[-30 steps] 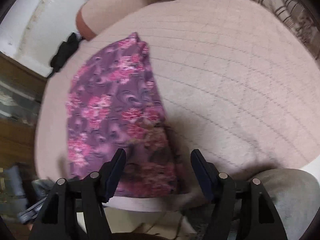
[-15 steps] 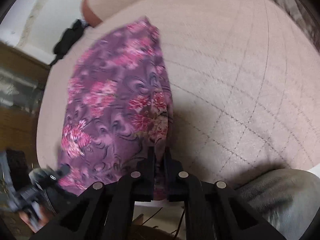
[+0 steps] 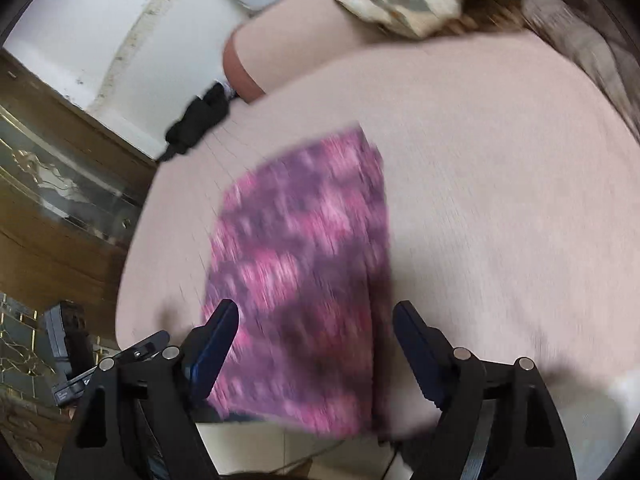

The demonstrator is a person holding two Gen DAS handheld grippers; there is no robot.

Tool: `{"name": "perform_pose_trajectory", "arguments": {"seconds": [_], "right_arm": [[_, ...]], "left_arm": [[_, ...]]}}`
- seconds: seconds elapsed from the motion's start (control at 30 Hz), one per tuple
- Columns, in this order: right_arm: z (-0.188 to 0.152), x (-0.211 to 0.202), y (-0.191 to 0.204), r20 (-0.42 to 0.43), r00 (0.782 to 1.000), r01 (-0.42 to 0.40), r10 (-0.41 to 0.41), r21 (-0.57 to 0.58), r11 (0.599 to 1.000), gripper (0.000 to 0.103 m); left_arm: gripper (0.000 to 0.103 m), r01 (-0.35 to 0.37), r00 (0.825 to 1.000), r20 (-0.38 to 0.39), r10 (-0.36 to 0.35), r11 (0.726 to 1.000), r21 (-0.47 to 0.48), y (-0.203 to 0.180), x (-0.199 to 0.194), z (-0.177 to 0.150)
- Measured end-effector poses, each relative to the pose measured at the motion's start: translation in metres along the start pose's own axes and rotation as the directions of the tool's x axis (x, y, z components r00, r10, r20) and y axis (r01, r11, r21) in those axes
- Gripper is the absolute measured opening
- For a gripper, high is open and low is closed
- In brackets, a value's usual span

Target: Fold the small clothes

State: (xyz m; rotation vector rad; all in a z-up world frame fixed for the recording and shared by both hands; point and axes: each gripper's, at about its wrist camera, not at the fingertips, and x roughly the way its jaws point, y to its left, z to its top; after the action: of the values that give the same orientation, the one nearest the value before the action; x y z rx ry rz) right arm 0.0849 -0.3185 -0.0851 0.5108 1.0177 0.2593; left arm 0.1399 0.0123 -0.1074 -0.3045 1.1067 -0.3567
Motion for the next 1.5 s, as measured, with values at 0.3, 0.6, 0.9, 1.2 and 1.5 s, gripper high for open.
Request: {"name": "perform_pose_trajectory", "arguments": {"seconds": [0.3, 0.6, 0.9, 1.2, 1.5], "right_arm": [[0.085, 0.116, -0.052, -0.118, 0.993, 0.020, -0.004, 0.138, 0.990, 0.070], [0.081, 0.154, -0.055, -0.185, 0.982, -0.015, 0.038, 0.128, 0.992, 0.033], [0.122, 0.131, 0.030, -0.084, 0.996, -0.036, 0.030, -0.067, 0.997, 0.025], [0.203, 0.237, 0.080, -0.098, 0.994, -0.068, 0.055, -0.128, 0.989, 0.026], [0.146, 0.214, 0.064, -0.095, 0.995, 0.036, -0.043, -0.070, 0.997, 0.060]], "left_arm": [[0.069, 0.049, 0.995, -0.080, -0.063, 0.983, -0.176, 0.015, 0.096, 0.106], [0.028, 0.201, 0.965, -0.097, -0.244, 0.925, -0.323, 0.032, 0.146, 0.104], [0.023, 0.233, 0.972, 0.008, -0.236, 0.951, -0.202, 0.027, 0.057, 0.161], [0.028, 0.162, 0.987, 0.061, -0.151, 0.948, -0.273, 0.090, 0.079, 0.241], [0.048, 0.066, 0.997, -0.014, -0.073, 0.956, -0.286, 0.110, 0.078, 0.175]]}}
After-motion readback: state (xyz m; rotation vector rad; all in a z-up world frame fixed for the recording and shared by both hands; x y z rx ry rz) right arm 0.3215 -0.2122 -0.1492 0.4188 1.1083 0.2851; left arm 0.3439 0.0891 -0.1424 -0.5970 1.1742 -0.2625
